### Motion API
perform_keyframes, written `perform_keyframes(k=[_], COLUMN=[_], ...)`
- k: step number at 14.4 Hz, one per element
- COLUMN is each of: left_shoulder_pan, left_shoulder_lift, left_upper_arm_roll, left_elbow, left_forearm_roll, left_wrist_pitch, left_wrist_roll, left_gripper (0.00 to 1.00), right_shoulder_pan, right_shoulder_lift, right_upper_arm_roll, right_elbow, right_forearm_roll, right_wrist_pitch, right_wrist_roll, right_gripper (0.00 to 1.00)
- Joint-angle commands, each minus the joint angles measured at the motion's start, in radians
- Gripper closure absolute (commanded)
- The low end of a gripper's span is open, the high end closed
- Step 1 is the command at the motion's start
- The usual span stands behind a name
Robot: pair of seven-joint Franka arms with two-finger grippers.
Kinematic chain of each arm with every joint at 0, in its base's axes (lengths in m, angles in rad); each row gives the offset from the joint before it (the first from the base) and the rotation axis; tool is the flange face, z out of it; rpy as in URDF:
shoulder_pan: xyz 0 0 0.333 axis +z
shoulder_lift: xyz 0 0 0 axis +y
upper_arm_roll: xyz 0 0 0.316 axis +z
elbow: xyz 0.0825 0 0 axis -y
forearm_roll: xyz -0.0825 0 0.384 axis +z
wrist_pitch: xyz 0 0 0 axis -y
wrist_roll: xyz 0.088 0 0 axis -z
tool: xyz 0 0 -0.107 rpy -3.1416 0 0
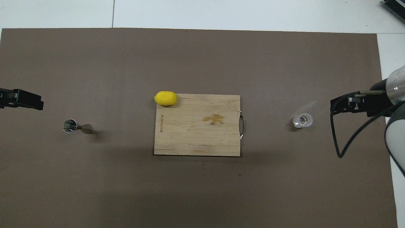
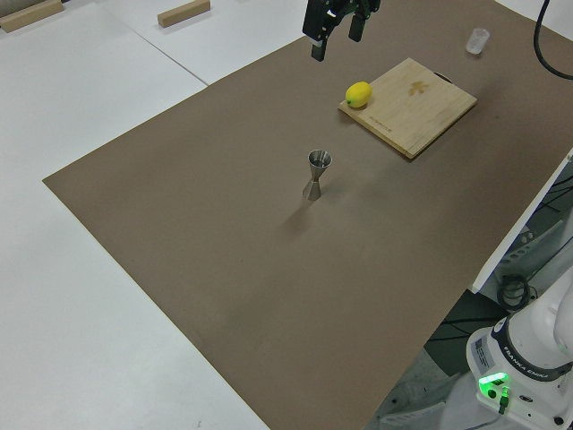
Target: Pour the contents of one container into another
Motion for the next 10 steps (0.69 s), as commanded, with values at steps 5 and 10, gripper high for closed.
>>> perform_keyframes(k=[5,10], left_shoulder_pan=[-0.02,-0.015], left_shoulder_lift=[-0.029,-0.02], left_upper_arm_roll=[0.009,0.008], left_elbow=[-0.028,-0.033], left_forearm_roll=[0.023,0.009], left_wrist_pitch=[0.011,0.061], left_wrist_roll=[-0.011,-0.023], left_gripper=[0.0,0.0], right_shoulder_pan=[-0.002,0.027], right_shoulder_lift=[-0.015,-0.01], right_upper_arm_roll=[0.012,0.015], right_elbow=[0.002,0.003], right_forearm_roll=[-0.012,-0.075], right_wrist_pitch=[0.049,0.043], right_wrist_roll=[-0.025,-0.031], right_gripper=[0.0,0.0])
